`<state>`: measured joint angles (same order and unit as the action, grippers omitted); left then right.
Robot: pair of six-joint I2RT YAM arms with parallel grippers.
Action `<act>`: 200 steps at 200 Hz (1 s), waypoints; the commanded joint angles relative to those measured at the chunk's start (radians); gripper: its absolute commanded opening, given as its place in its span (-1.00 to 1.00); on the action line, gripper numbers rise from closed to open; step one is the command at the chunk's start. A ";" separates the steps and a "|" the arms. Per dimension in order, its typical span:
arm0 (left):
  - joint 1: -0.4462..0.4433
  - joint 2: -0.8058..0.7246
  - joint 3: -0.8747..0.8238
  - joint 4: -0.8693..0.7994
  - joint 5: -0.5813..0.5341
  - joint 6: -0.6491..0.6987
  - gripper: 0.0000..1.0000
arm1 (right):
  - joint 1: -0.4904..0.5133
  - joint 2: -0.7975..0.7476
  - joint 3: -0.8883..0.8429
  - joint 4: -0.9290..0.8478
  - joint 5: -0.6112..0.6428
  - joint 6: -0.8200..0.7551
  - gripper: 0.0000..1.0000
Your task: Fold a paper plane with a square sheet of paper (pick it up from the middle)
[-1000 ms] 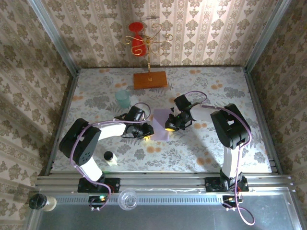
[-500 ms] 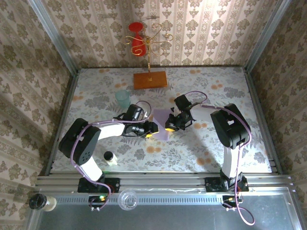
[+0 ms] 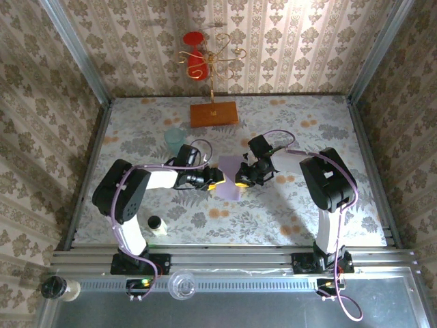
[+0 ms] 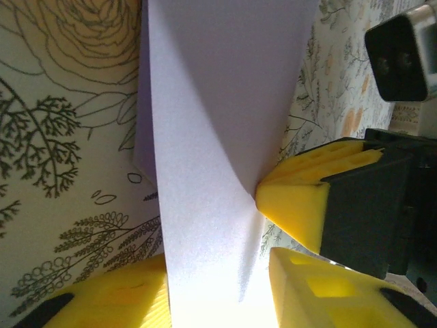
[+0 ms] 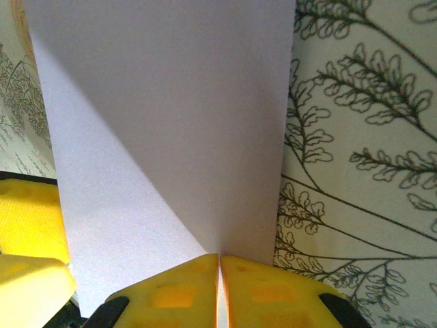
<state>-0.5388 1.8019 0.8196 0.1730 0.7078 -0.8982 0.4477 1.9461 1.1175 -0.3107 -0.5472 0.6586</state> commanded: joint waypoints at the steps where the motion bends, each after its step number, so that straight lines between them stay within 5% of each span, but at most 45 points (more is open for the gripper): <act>1: 0.013 0.014 0.039 0.021 0.035 -0.011 -0.29 | 0.000 0.066 -0.025 -0.027 0.077 -0.002 -0.72; 143: 0.056 0.054 0.073 -0.047 0.047 0.032 -0.86 | -0.010 0.021 0.004 -0.009 0.051 -0.064 -0.61; 200: 0.055 0.013 0.026 0.043 0.040 -0.053 -1.00 | -0.015 -0.135 0.014 0.035 0.078 -0.155 -0.10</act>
<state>-0.4892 1.8618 0.8742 0.1692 0.7406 -0.9001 0.4412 1.9106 1.1255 -0.2886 -0.5365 0.5762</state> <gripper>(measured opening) 0.061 0.398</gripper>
